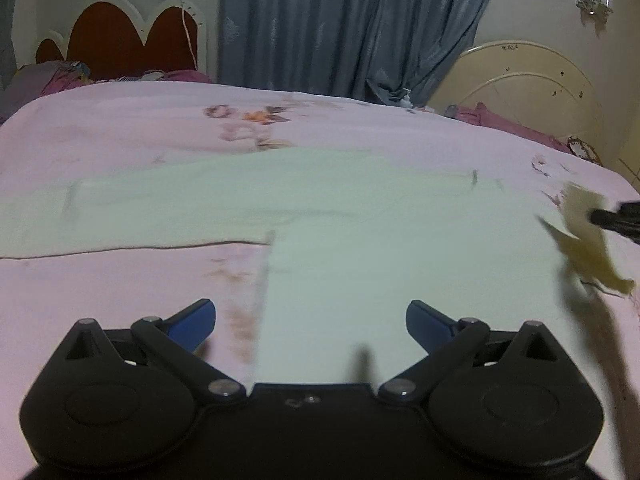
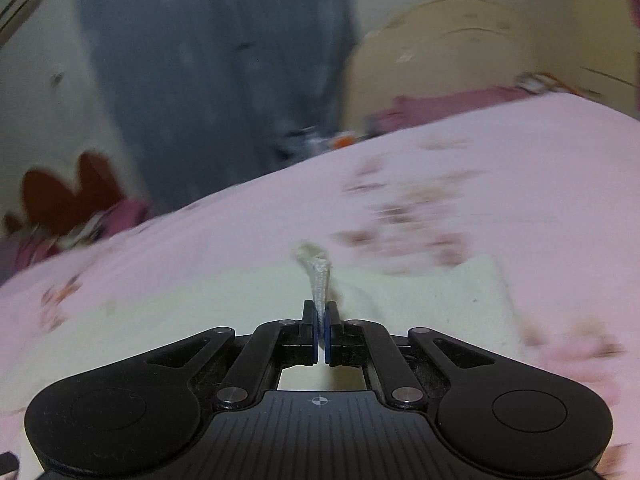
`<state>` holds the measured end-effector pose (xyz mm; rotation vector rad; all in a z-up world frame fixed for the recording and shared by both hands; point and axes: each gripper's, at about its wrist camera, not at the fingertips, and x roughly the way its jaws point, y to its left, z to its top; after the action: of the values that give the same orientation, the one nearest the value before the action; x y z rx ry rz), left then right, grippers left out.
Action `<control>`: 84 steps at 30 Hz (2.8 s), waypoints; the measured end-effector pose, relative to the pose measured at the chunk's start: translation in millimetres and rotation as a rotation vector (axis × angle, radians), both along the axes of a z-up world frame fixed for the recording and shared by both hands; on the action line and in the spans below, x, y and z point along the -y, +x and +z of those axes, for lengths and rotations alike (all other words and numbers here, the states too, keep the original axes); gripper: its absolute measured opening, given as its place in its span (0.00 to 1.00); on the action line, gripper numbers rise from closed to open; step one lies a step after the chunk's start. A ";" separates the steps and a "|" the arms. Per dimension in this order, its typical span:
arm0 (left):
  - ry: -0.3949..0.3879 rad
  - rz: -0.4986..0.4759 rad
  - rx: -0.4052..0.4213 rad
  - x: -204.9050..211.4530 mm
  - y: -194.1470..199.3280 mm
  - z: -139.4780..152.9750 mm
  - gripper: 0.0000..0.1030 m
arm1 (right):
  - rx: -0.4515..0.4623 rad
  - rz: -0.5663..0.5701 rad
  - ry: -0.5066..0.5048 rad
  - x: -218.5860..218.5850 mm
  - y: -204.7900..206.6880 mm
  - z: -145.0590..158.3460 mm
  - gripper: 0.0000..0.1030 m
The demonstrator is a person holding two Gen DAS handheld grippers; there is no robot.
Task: Fold small clothes
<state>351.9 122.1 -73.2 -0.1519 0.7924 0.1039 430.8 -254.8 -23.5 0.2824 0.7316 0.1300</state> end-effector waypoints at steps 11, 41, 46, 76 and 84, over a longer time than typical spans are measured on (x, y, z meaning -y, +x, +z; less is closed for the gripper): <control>-0.036 0.093 0.005 -75.5 -22.1 -3.3 0.96 | -0.032 0.304 -0.067 -176.4 6.7 -36.3 0.02; -0.330 -0.190 0.008 60.4 141.6 -32.0 0.03 | -0.167 0.007 0.081 -2.5 -29.4 -62.2 0.34; -0.246 -0.185 0.088 29.3 130.1 -10.1 0.03 | -0.168 0.007 0.094 1.9 -24.8 -65.9 0.34; -0.004 -0.206 0.130 9.8 107.9 -19.2 0.34 | -0.087 0.147 0.002 -35.0 7.7 -55.8 0.08; 0.067 -0.195 0.091 12.1 131.4 -43.1 0.37 | -0.086 0.048 -0.057 -9.2 56.5 -76.1 0.03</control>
<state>483.3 110.0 -116.3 -0.0149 0.7085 -0.0605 487.3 -245.5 -99.5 0.2175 0.8267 0.1432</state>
